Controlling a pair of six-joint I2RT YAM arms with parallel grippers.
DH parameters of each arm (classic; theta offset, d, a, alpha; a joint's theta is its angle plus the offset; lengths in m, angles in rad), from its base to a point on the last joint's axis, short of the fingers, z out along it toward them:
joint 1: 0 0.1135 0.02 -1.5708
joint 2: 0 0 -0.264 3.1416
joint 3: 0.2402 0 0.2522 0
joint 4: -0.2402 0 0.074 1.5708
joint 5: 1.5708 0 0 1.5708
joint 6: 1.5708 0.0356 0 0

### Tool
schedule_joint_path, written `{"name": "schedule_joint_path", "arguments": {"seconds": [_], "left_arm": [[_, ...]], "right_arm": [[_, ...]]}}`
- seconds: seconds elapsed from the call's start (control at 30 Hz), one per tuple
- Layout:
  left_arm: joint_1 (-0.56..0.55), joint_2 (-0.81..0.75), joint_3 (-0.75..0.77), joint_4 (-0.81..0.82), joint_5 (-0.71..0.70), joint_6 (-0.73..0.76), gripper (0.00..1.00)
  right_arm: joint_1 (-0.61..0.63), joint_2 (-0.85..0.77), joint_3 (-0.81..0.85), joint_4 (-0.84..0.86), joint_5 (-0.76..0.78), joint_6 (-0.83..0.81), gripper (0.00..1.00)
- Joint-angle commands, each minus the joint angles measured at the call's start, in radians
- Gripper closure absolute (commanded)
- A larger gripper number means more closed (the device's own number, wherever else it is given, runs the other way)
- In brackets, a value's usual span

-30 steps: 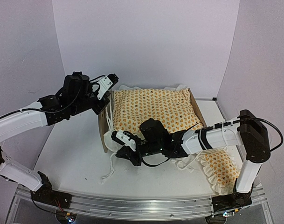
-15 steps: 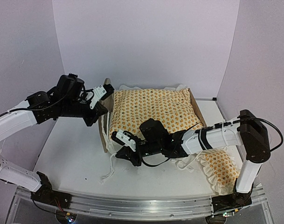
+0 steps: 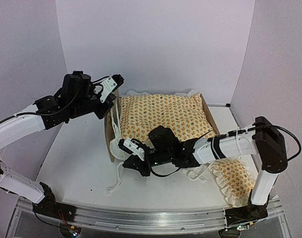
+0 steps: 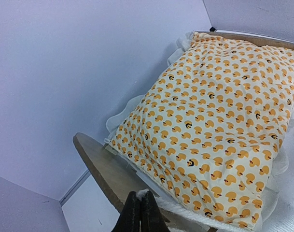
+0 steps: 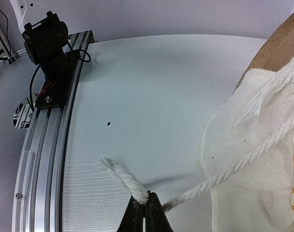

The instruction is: Set up the pet bed

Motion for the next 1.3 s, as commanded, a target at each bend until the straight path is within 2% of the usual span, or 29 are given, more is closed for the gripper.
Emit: {"name": "schedule_joint_path", "arguments": {"seconds": [0.0, 0.1, 0.2, 0.3, 0.33, 0.37, 0.4, 0.47, 0.57, 0.7, 0.8, 0.97, 1.03, 1.13, 1.2, 1.27], "left_arm": [[-0.001, -0.04, 0.037, 0.079, 0.108, 0.068, 0.99], [0.003, -0.05, 0.055, -0.057, 0.239, 0.065, 0.95], [0.004, -0.004, 0.111, -0.247, 0.328, -0.002, 1.0], [0.005, -0.009, 0.069, -0.289, 0.383, -0.078, 1.0], [0.005, -0.025, 0.037, -0.281, 0.403, -0.094, 1.0], [0.005, -0.041, 0.009, -0.264, 0.421, -0.116, 1.0], [0.005, -0.052, -0.012, -0.254, 0.432, -0.129, 1.0], [0.005, -0.07, -0.026, -0.248, 0.436, -0.156, 1.0], [0.005, -0.096, -0.04, -0.228, 0.47, -0.184, 1.0], [0.005, -0.12, -0.051, -0.21, 0.51, -0.206, 1.0], [0.005, -0.125, -0.059, -0.21, 0.51, -0.22, 1.0], [0.005, -0.156, -0.073, -0.209, 0.52, -0.232, 1.0], [0.005, -0.168, -0.075, -0.209, 0.525, -0.232, 1.0], [0.005, -0.175, -0.074, -0.21, 0.531, -0.235, 1.0], [0.005, -0.179, -0.082, -0.207, 0.502, -0.26, 0.97], [0.005, -0.192, -0.105, -0.199, 0.421, -0.328, 0.82]], "right_arm": [[0.003, -0.03, 0.02, 0.027, -0.014, 0.008, 1.0], [0.004, -0.023, 0.026, 0.027, -0.02, 0.007, 1.0], [0.003, -0.013, 0.032, 0.027, -0.025, 0.011, 1.0], [0.003, -0.013, 0.035, 0.027, -0.002, 0.028, 1.0], [0.003, -0.016, 0.036, 0.027, 0.026, 0.047, 0.97], [0.003, -0.023, 0.037, 0.026, 0.059, 0.067, 0.81], [0.001, -0.035, 0.036, 0.026, 0.073, 0.097, 0.73], [-0.019, -0.075, 0.028, 0.024, 0.045, 0.181, 0.62], [-0.035, -0.136, 0.011, 0.026, 0.047, 0.251, 0.41], [-0.06, -0.134, 0.062, 0.039, 0.048, 0.23, 0.29], [-0.072, -0.071, 0.162, 0.056, 0.033, 0.245, 0.27], [-0.072, 0.005, 0.245, 0.11, 0.044, 0.305, 0.31], [-0.071, 0.009, 0.247, 0.148, 0.006, 0.307, 0.38], [-0.073, 0.033, 0.266, 0.17, -0.037, 0.323, 0.71], [-0.08, 0.035, 0.26, 0.188, -0.058, 0.342, 0.98], [-0.086, 0.012, 0.228, 0.226, -0.066, 0.38, 1.0]]}}
